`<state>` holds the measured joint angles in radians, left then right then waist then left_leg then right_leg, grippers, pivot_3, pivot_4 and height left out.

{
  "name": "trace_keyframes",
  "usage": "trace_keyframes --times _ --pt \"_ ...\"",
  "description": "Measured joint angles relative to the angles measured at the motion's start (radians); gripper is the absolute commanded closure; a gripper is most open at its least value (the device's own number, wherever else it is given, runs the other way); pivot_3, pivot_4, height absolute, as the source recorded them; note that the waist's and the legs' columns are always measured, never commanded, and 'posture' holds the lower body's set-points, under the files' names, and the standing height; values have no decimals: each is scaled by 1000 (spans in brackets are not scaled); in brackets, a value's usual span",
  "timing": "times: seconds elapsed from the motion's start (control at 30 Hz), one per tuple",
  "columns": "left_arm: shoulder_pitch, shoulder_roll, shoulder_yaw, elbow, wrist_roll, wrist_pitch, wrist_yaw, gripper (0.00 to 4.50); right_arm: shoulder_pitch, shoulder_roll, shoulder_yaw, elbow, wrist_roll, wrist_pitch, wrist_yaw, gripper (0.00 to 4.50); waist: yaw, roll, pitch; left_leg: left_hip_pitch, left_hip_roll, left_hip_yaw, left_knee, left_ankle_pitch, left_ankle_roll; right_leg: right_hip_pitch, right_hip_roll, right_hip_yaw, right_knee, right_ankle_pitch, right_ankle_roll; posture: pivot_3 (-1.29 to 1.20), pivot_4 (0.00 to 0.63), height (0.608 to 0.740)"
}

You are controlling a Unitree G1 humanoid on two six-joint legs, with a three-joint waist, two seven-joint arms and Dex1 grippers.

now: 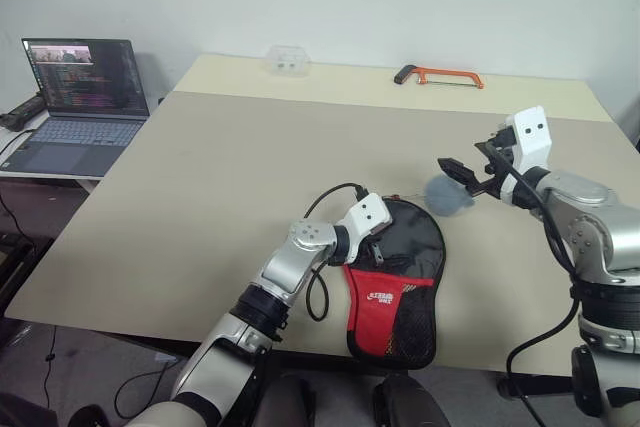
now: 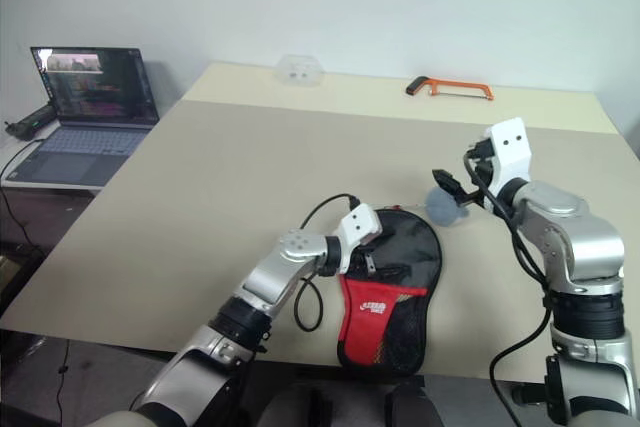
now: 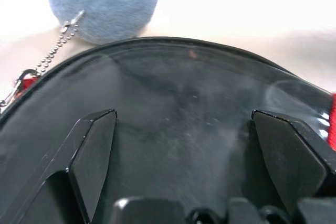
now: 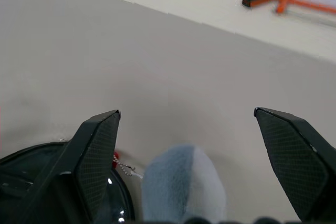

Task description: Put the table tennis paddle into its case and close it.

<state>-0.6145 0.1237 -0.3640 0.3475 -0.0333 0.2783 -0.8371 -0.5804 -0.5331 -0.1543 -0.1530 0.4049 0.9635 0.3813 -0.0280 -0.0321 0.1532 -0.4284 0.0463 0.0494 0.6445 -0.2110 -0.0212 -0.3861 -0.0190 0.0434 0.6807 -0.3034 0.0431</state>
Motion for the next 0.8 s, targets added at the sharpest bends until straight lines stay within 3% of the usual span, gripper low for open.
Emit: trace_keyframes --times 0.77,0.8 --pt "14 -6 1 -20 7 24 -19 9 -17 145 -30 158 8 190 -126 0 -1 2 -1 0 0 0 -1 0 0 0 0 0 0 0 0 0 150 740" --pt "14 -6 1 -20 7 25 -18 1 -17 148 -31 165 8 190 -127 186 -1 2 -1 0 0 0 -1 0 0 0 0 0 0 0 0 0 150 740"
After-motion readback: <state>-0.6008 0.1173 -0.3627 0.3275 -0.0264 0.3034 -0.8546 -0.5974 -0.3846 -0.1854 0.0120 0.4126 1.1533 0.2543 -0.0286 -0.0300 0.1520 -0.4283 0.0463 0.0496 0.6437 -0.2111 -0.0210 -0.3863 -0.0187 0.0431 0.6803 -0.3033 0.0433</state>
